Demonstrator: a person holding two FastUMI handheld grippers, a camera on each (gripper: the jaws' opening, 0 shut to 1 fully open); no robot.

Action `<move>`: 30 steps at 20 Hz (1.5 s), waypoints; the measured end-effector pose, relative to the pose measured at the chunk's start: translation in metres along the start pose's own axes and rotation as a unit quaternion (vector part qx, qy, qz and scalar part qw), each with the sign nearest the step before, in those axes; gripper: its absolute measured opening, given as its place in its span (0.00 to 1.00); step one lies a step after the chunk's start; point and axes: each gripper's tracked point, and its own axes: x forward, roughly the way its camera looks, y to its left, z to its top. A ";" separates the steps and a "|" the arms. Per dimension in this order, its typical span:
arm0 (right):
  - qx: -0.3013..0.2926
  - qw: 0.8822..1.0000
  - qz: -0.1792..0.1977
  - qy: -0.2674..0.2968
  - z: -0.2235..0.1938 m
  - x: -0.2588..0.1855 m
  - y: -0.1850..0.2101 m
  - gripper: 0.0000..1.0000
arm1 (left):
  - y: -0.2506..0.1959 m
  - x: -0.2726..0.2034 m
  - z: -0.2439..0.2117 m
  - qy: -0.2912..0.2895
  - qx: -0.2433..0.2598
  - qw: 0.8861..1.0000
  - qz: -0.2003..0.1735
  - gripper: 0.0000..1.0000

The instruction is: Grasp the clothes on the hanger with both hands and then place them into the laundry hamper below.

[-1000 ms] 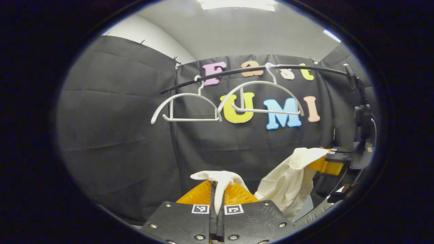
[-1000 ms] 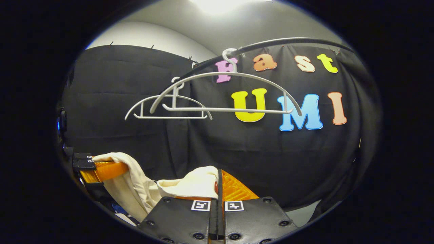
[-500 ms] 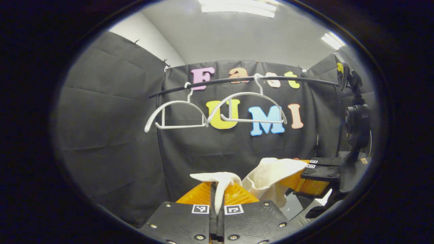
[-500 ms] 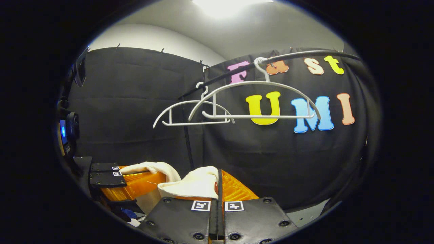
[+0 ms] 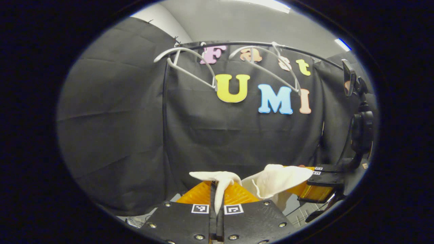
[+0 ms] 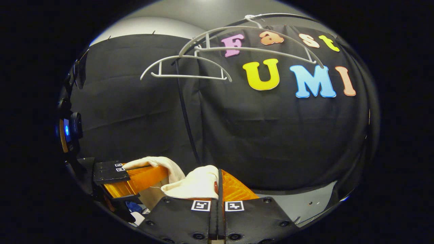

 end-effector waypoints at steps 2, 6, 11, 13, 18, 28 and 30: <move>0.005 1.000 -0.003 0.026 -0.025 0.009 -0.001 0.02 | 0.006 0.009 -0.026 0.022 -0.002 1.000 0.005 0.01; 0.003 0.997 -0.011 0.076 -0.083 0.024 -0.002 0.02 | 0.003 0.034 -0.071 0.065 -0.007 0.998 0.009 0.01; 0.010 0.990 -0.031 0.136 -0.142 0.039 -0.010 0.02 | -0.008 0.088 -0.132 0.130 -0.015 0.991 0.023 0.00; 0.006 0.987 -0.043 0.157 -0.165 0.040 -0.020 0.02 | -0.007 0.098 -0.158 0.161 -0.014 0.986 0.034 0.01; -0.007 0.981 -0.069 0.183 -0.193 0.034 -0.043 0.03 | -0.002 0.101 -0.187 0.191 -0.015 0.980 0.052 0.01; -0.005 0.978 -0.077 0.196 -0.202 0.019 -0.045 0.09 | -0.010 0.097 -0.203 0.208 -0.025 0.977 0.036 0.06; -0.004 0.976 -0.076 0.203 -0.206 0.013 -0.042 0.09 | -0.019 0.094 -0.195 0.189 -0.020 0.981 0.031 0.25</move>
